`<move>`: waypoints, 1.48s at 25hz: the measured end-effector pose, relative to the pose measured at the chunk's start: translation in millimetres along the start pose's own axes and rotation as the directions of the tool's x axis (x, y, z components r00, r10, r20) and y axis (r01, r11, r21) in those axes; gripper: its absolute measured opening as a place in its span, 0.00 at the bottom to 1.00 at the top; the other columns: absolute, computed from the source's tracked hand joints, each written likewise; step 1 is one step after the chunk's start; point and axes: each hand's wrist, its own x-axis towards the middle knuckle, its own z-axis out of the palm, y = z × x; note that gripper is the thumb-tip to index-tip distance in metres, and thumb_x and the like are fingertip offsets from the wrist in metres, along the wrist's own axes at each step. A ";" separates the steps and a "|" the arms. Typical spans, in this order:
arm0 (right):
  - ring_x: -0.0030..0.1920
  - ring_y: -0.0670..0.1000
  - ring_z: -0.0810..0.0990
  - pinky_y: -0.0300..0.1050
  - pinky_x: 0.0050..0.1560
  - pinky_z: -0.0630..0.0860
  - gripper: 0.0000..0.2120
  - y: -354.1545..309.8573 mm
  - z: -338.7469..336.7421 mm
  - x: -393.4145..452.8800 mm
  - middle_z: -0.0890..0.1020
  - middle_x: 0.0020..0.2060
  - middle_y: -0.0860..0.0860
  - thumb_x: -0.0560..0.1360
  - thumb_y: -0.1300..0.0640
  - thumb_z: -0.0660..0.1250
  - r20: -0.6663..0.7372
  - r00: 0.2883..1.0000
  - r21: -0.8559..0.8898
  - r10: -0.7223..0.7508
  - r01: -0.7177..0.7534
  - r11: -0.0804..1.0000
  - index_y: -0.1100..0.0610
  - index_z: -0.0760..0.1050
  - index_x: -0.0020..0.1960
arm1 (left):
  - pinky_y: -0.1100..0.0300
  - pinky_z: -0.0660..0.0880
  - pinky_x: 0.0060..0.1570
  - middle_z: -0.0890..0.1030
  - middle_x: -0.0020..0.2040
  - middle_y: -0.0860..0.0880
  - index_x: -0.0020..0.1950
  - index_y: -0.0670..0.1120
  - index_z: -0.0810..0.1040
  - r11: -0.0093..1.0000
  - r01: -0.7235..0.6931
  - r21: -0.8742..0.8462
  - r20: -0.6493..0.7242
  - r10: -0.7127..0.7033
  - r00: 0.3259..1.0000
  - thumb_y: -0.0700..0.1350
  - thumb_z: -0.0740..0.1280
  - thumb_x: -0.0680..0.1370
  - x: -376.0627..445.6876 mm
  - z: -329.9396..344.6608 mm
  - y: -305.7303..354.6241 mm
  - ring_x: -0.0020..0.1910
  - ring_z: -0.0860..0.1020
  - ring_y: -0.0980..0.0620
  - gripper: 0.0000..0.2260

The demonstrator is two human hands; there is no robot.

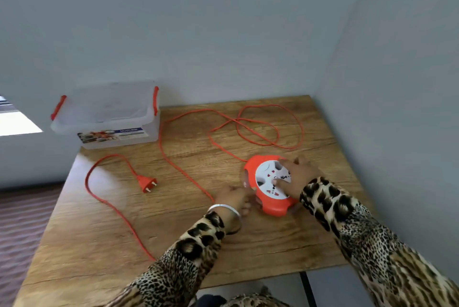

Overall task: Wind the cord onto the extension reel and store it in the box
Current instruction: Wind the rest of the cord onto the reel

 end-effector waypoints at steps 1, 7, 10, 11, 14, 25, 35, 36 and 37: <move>0.64 0.62 0.66 0.52 0.64 0.66 0.29 0.7 2.9 -4.8 0.65 0.66 0.58 0.71 0.34 0.59 -0.008 1.000 0.031 -0.009 0.009 0.999 0.42 0.62 0.69 | 0.63 0.68 0.31 0.78 0.28 0.49 0.40 0.43 0.75 1.000 -0.002 -0.020 -0.002 0.002 1.000 0.40 0.69 0.75 0.6 -0.3 0.6 0.30 0.72 0.52 0.05; 0.61 0.58 0.68 0.52 0.60 0.69 0.26 -3.6 15.0 -28.3 0.69 0.62 0.56 0.72 0.48 0.64 -0.200 0.906 -0.127 -0.374 0.354 0.926 0.46 0.65 0.69 | 0.62 0.77 0.27 0.80 0.38 0.47 0.50 0.46 0.79 0.986 -0.111 -0.125 0.000 0.112 0.994 0.41 0.70 0.74 4.5 -14.1 1.4 0.33 0.78 0.51 0.06; 0.59 0.60 0.72 0.52 0.58 0.69 0.26 -9.3 12.4 -18.9 0.73 0.60 0.57 0.72 0.58 0.65 -0.145 0.756 -0.256 -0.638 0.594 0.763 0.46 0.69 0.68 | 0.64 0.75 0.26 0.80 0.34 0.46 0.45 0.45 0.82 0.977 -0.203 -0.067 -0.018 0.203 0.979 0.40 0.70 0.73 15.2 -18.7 -1.1 0.30 0.77 0.52 0.03; 0.60 0.59 0.71 0.52 0.58 0.67 0.27 -10.8 9.9 -14.3 0.72 0.61 0.56 0.72 0.58 0.64 -0.104 0.739 -0.325 -0.665 0.607 0.725 0.44 0.66 0.69 | 0.64 0.75 0.27 0.79 0.35 0.44 0.46 0.43 0.82 0.973 -0.226 -0.039 -0.008 0.226 0.974 0.40 0.69 0.73 18.7 -20.8 -3.0 0.29 0.77 0.53 0.04; 0.63 0.59 0.67 0.52 0.59 0.62 0.27 -12.3 -2.1 -0.2 0.73 0.60 0.56 0.73 0.50 0.64 -0.020 0.731 -0.502 -0.682 0.583 0.639 0.42 0.61 0.70 | 0.61 0.76 0.31 0.78 0.41 0.39 0.51 0.35 0.80 0.966 -0.258 0.007 0.030 0.258 0.966 0.40 0.69 0.73 26.7 -25.9 -8.6 0.33 0.77 0.49 0.10; 0.49 0.58 0.77 0.47 0.45 0.70 0.29 -23.1 -26.7 14.0 0.80 0.48 0.55 0.74 0.41 0.59 0.188 0.809 -0.463 -0.557 0.573 0.676 0.38 0.51 0.72 | 0.59 0.80 0.36 0.85 0.43 0.45 0.51 0.42 0.83 0.942 -0.263 -0.206 0.153 0.297 0.943 0.35 0.70 0.73 30.1 -31.5 -7.6 0.39 0.84 0.51 0.09; 0.40 0.51 0.82 0.42 0.33 0.76 0.38 -45.1 -10.8 3.5 0.77 0.58 0.57 0.75 0.56 0.66 0.334 0.942 0.757 -0.019 -0.257 0.601 0.48 0.45 0.76 | 0.58 0.77 0.37 0.84 0.40 0.45 0.51 0.41 0.82 0.871 -0.386 -0.304 -0.028 0.396 0.918 0.34 0.70 0.73 33.6 -22.0 -16.0 0.36 0.80 0.52 0.09; 0.33 0.49 0.81 0.39 0.27 0.72 0.38 -45.9 -10.9 -1.9 0.78 0.53 0.57 0.76 0.59 0.64 0.381 0.924 0.833 -0.032 -0.328 0.445 0.45 0.45 0.76 | 0.57 0.76 0.40 0.84 0.43 0.43 0.53 0.40 0.81 0.862 -0.396 -0.318 -0.039 0.405 0.914 0.34 0.70 0.73 33.9 -21.7 -17.7 0.39 0.80 0.49 0.10; 0.31 0.49 0.81 0.38 0.26 0.71 0.37 -46.1 -10.8 -6.6 0.79 0.50 0.57 0.77 0.61 0.62 0.408 0.912 0.873 -0.039 -0.378 0.307 0.42 0.45 0.75 | 0.56 0.75 0.41 0.83 0.44 0.41 0.54 0.39 0.81 0.855 -0.403 -0.328 -0.049 0.410 0.911 0.33 0.69 0.73 34.3 -21.1 -18.9 0.42 0.79 0.47 0.10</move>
